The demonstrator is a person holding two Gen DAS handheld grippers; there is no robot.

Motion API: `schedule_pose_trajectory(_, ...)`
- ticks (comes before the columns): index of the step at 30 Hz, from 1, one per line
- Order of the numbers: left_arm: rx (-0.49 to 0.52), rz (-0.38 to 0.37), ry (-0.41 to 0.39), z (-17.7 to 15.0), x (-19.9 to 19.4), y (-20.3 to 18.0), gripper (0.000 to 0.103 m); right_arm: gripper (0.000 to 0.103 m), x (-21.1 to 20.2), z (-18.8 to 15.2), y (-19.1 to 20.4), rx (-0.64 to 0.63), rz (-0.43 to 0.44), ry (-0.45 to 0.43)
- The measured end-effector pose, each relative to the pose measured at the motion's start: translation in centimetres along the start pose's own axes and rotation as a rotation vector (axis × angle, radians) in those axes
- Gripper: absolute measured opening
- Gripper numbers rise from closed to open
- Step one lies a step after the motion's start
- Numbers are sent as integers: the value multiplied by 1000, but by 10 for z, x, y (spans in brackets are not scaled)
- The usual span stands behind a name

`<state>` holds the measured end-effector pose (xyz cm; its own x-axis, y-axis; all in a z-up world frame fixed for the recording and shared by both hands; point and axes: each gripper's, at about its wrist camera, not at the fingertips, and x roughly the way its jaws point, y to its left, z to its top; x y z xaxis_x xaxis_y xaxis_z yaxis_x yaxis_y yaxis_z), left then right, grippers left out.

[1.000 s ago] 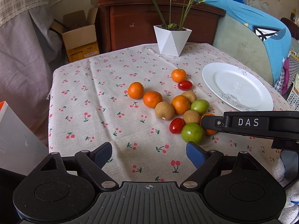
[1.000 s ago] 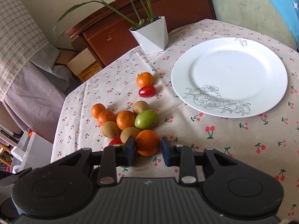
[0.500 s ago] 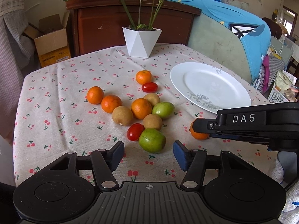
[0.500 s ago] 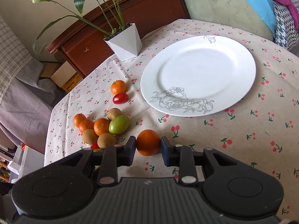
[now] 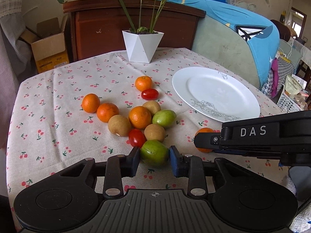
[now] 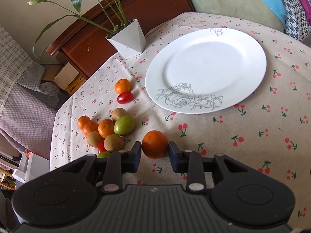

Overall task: Organize fruits
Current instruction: 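Carry tangerine and lime onto the white plate and open both tools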

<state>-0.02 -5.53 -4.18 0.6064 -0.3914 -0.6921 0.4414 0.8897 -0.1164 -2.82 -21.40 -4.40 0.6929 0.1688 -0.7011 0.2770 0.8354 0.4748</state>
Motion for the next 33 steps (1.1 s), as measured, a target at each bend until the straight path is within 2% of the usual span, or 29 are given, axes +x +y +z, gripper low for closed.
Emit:
schedule_pose_trajectory(17, -21, -18, 2, 2, -5, 0, 30, 30, -3, 1, 2, -19, -4, -15)
schedule_pose_trajectory(23, -23, -43, -37, 15, -15, -3, 30, 30, -23, 10, -2, -8, -6, -94)
schedule_pose_trajectory(29, -43, -92, -67, 37, -13, -7, 30, 30, -38, 21, -13, 25, -84, -206)
schedule_pose_trajectory(33, -27, -115, -66, 47, -1, -16, 30, 30, -39, 25, -25, 81, -93, -220)
